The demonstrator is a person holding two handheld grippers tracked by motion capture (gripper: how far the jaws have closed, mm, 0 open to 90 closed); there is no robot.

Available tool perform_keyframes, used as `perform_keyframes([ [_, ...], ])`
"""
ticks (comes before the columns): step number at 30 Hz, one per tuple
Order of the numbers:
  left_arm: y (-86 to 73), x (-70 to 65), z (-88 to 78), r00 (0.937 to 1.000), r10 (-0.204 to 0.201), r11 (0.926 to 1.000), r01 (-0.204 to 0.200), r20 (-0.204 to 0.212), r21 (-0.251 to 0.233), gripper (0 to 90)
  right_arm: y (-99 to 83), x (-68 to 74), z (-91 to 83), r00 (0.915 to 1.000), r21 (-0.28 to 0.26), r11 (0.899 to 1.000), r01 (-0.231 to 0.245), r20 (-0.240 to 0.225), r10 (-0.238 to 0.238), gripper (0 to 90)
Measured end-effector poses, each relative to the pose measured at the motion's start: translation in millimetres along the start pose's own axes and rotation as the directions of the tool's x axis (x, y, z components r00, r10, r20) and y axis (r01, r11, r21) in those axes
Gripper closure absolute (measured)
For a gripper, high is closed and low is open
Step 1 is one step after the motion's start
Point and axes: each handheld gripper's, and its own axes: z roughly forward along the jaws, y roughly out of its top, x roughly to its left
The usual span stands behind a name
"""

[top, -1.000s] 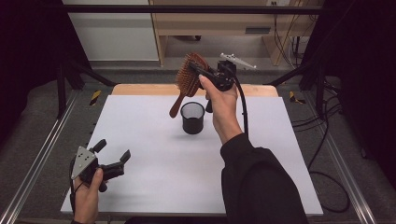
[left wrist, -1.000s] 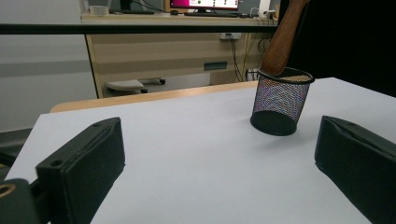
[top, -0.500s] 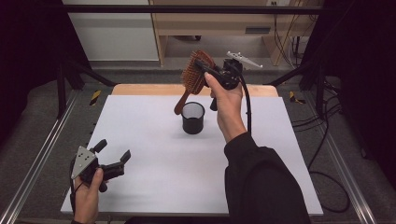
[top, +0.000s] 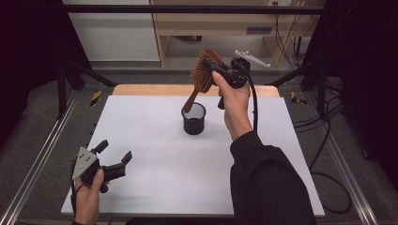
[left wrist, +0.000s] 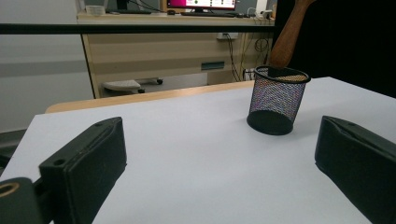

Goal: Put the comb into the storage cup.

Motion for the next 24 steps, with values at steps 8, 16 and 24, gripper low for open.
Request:
perform_keyframes([
  [8, -0.2, -1.7, 1.1, 1.0000, 0.001, 1.0000, -0.001, 0.001, 0.000, 2.3, -1.9, -0.1, 1.8, 0.9997, 0.007, 1.000, 0.022, 0.007, -0.022, 51.7],
  [16, -0.6, -2.1, 1.9, 0.9999, 0.001, 1.0000, -0.001, 0.010, 0.004, 2.3, -4.9, -1.2, 4.2, 0.9970, 0.007, 0.998, 0.066, 0.040, -0.067, 51.7],
  [24, -0.8, -2.9, 2.5, 0.9998, 0.006, 0.9999, -0.006, 0.018, 0.010, 2.3, -18.7, -6.6, 16.8, 0.9946, 0.061, 0.994, 0.089, 0.048, -0.092, 51.6],
])
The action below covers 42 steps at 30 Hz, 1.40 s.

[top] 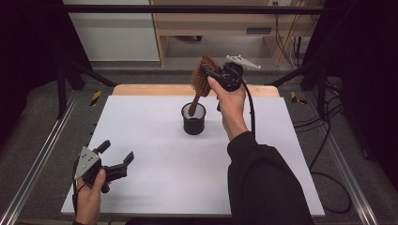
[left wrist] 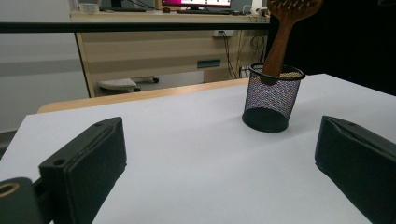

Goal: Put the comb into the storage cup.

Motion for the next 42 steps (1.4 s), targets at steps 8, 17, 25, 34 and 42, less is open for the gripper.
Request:
perform_keyframes([
  [8, 0.1, -1.3, 1.1, 1.0000, 0.004, 1.0000, -0.004, 0.005, 0.000, 2.3, -10.9, -2.5, 7.5, 1.0000, 0.028, 1.000, 0.007, 0.006, -0.007, 51.6],
  [17, 0.1, -1.6, 1.3, 1.0000, 0.005, 1.0000, -0.005, 0.006, 0.001, 2.3, -17.3, -0.5, 12.7, 0.9996, 0.053, 0.998, 0.029, 0.001, -0.029, 51.5],
  [25, -0.1, -1.2, 1.4, 1.0000, 0.005, 1.0000, -0.005, 0.007, 0.003, 2.3, -25.8, -2.9, 16.0, 0.9998, 0.067, 0.998, 0.020, 0.002, -0.020, 51.5],
  [34, -0.2, 0.0, 1.1, 1.0000, 0.003, 1.0000, -0.003, 0.003, 0.003, 2.0, -33.1, -5.6, 20.5, 0.9999, 0.081, 0.997, 0.017, 0.002, -0.017, 51.4],
  [42, -0.8, 2.4, 2.0, 0.9999, 0.001, 1.0000, -0.001, 0.014, 0.003, 1.7, -40.4, -5.0, 25.1, 0.9999, 0.093, 0.996, 0.012, 0.002, -0.013, 51.3],
])
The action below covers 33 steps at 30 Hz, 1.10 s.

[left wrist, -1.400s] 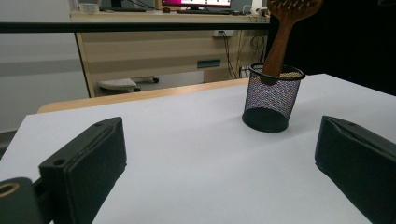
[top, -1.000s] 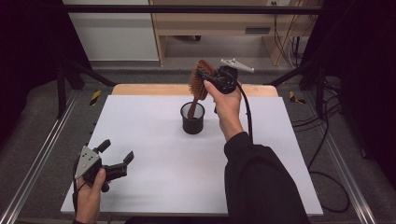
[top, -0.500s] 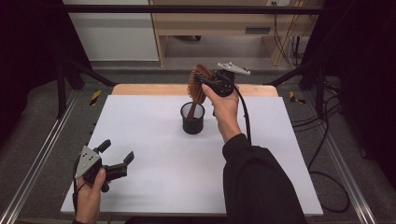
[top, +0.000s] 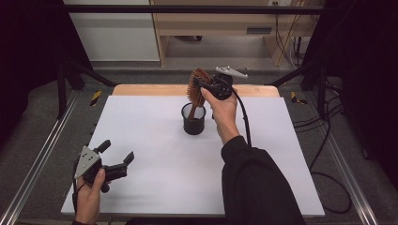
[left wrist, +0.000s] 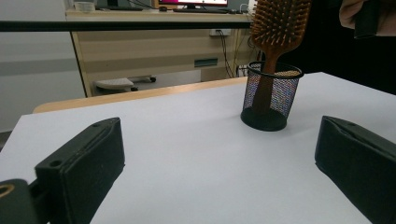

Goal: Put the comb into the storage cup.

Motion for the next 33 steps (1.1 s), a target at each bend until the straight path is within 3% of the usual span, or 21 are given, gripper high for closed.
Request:
perform_keyframes([
  [11, -3.8, 3.1, 8.9, 0.9997, 0.014, 0.9998, -0.014, 0.019, 0.013, 1.5, -3.9, 0.4, 2.2, 0.9999, 0.008, 1.000, -0.009, -0.006, 0.009, 51.1],
  [33, -4.1, 0.7, 9.9, 0.9994, 0.018, 0.9997, -0.018, 0.031, 0.017, 1.6, -8.6, -0.3, 5.6, 0.9995, 0.023, 1.000, -0.018, -0.026, 0.019, 50.5],
])
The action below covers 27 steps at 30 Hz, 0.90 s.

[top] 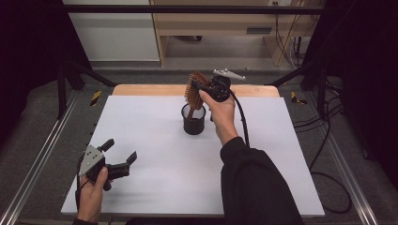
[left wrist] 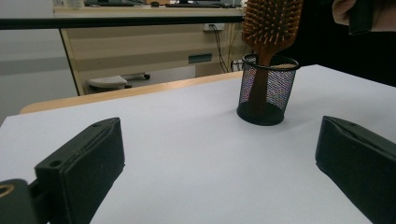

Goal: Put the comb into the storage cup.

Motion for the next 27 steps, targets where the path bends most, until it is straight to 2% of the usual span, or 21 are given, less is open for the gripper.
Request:
perform_keyframes([
  [16, -0.3, -0.6, 0.9, 1.0000, 0.004, 1.0000, -0.004, 0.006, 0.007, 1.5, 0.1, -1.3, 0.0, 1.0000, 0.005, 1.000, -0.004, -0.006, 0.004, 49.7],
  [18, -0.6, -0.3, 1.1, 0.9999, -0.005, 0.9999, 0.005, 0.013, 0.009, 1.5, 0.0, -1.2, 0.7, 1.0000, 0.005, 1.000, -0.004, -0.005, 0.004, 49.4],
  [27, -0.6, 0.5, 0.6, 0.9999, -0.009, 0.9999, 0.009, 0.011, 0.007, 1.5, -0.2, -9.8, 4.9, 0.9995, 0.004, 1.000, -0.018, 0.026, 0.018, 47.8],
])
